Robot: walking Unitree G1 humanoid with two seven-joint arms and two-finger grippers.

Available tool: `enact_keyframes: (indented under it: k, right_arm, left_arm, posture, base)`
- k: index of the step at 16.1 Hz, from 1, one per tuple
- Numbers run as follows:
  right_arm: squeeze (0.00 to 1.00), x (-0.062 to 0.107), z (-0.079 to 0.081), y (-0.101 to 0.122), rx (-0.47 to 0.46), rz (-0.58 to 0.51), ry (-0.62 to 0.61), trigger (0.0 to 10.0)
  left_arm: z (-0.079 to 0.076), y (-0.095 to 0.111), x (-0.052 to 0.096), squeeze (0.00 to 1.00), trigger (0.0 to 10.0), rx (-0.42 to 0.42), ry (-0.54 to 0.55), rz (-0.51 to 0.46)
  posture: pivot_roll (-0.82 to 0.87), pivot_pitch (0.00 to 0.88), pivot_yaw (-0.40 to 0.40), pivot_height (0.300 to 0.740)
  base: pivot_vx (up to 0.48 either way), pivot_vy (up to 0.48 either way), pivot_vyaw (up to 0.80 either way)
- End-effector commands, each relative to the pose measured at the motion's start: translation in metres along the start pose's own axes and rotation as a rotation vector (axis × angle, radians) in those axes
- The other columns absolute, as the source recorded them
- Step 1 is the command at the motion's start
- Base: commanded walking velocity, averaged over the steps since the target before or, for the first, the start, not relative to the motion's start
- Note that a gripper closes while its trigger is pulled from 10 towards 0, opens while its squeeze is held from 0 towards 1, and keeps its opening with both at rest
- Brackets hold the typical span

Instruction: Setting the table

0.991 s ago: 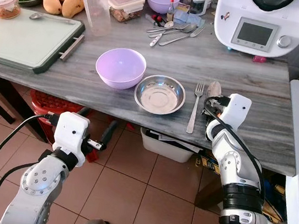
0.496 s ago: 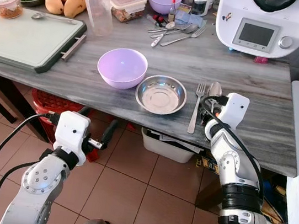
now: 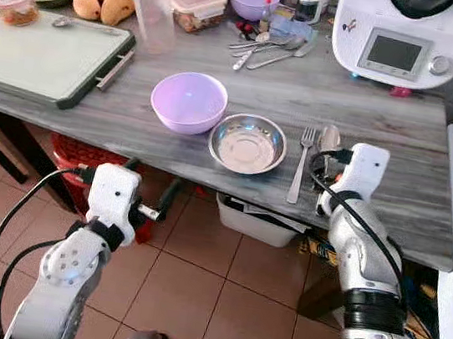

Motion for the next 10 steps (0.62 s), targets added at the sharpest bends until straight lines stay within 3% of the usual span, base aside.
enact_keyframes:
  k: [1,3,5,7,10]
  right_arm:
    - [1.0,0.002,0.003,0.005,0.011,-0.031,0.007,10.0]
    - [1.0,0.004,0.002,0.008,0.017,-0.06,-0.003,10.0]
    - [1.0,0.011,-0.001,0.025,0.055,-0.18,-0.029,10.0]
    - [1.0,0.016,0.001,0.032,0.086,-0.233,-0.02,10.0]
    - [1.0,0.034,-0.004,0.033,0.107,-0.295,-0.024,10.0]
  left_arm:
    - [0.001,-0.002,-0.002,0.0,10.0,-0.007,0.008,0.004]
    - [0.001,-0.002,-0.003,0.0,10.0,-0.005,0.01,-0.003]
    - [0.004,-0.003,-0.009,0.0,10.0,0.005,0.038,-0.025]
    - [0.014,-0.008,-0.016,0.0,10.0,-0.007,0.125,-0.005]
    - [0.018,-0.012,-0.026,0.0,10.0,0.002,0.173,-0.014]
  posture:
    - [0.03,0.051,0.069,0.74]
    - [0.02,0.039,0.067,0.74]
    - [0.01,0.0,0.062,0.74]
    - [-0.01,0.0,0.059,0.74]
    - [-0.03,0.0,0.04,0.74]
  base:
    - [0.0,0.0,0.0]
    - [0.0,0.0,0.0]
    - [0.0,0.0,0.0]
    - [0.0,0.0,0.0]
    - [0.0,0.0,0.0]
Point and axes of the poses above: a point about 5 cm out from each wrist's last joint towards the gripper, its own x axis pointing back from the gripper into the wrist, its own y axis along the axis of the wrist's last joint, z = x × y, the point moved 6 cm from there along -x, pointing out of the wrist towards the gripper, and after that the axes turned 7 degrees about x, right-handed, at the moved point
